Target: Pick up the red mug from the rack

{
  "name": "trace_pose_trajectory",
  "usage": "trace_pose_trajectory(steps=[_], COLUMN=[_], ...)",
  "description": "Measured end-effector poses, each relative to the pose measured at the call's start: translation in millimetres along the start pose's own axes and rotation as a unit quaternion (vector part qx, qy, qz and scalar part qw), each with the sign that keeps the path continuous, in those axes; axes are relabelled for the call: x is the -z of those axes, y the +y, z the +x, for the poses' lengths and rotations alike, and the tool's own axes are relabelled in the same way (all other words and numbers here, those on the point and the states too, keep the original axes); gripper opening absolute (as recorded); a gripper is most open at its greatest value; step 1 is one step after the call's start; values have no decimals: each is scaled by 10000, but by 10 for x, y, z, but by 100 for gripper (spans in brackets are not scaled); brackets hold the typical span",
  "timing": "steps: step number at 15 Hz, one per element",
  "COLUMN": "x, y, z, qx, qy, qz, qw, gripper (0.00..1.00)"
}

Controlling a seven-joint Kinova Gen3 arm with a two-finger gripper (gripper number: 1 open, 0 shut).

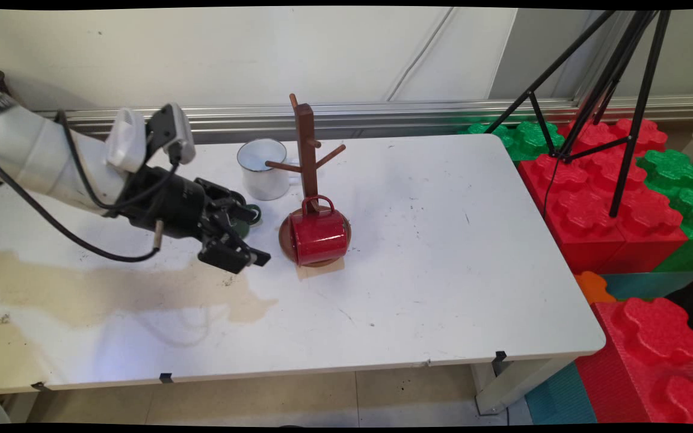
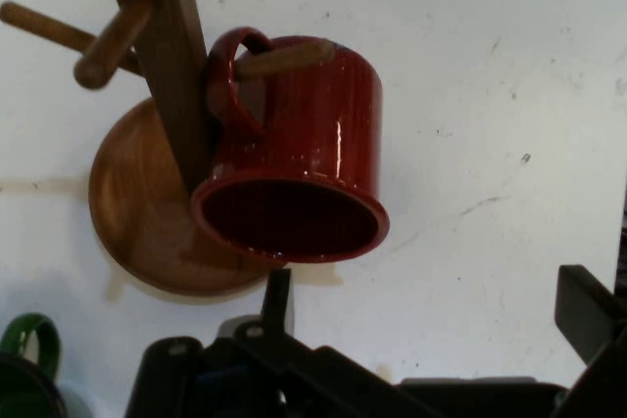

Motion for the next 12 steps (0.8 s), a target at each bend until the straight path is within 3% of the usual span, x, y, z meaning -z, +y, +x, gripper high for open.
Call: trace_pose_trajectory(steps=[12], x=[-597], y=[27], z=[-122], qx=[750], qy=[221], qz=[-6], qw=[9969], gripper=[100])
